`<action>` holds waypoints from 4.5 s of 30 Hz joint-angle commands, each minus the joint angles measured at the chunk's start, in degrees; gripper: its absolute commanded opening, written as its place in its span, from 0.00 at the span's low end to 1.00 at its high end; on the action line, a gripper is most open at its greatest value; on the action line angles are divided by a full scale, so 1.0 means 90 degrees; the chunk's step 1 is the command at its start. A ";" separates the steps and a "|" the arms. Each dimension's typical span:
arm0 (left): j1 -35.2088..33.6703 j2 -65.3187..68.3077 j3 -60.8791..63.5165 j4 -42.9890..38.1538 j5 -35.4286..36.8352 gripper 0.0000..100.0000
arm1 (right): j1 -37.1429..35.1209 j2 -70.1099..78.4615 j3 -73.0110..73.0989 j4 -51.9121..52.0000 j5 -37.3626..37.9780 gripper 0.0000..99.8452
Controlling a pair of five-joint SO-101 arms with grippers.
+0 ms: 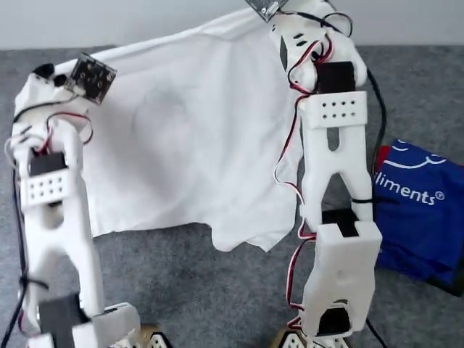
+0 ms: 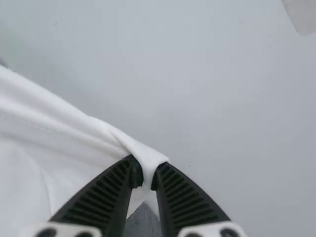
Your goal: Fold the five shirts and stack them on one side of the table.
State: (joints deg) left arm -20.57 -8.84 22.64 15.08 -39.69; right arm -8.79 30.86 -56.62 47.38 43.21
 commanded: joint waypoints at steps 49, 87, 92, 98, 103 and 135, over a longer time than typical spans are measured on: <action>-0.0244 0.1592 -0.1197 0.4073 -0.1836 0.02 | -0.0523 -0.1822 0.3419 0.6159 -0.0020 0.01; -0.0264 0.0889 -0.1451 0.4151 0.0889 0.06 | -0.0689 -0.1705 0.4093 0.4029 -0.0830 0.09; 0.0391 0.1172 -0.1724 0.5480 0.1026 0.01 | -0.0669 -0.1597 0.3487 0.4821 -0.1250 0.01; 0.1455 0.1162 -0.1841 0.6066 0.1416 0.01 | -0.0015 -0.1607 0.3145 0.5934 -0.1328 0.01; 0.2921 0.1162 -0.1841 0.6545 0.1455 0.02 | 0.1148 -0.1919 0.3087 0.6178 -0.1328 0.01; 0.5988 0.4122 -0.2779 0.6525 0.1485 0.20 | 0.4615 -0.4606 0.5099 0.6149 -0.0020 0.01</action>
State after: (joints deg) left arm 33.05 27.30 2.15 73.71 -27.03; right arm 31.12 -8.00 -10.37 100.48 42.59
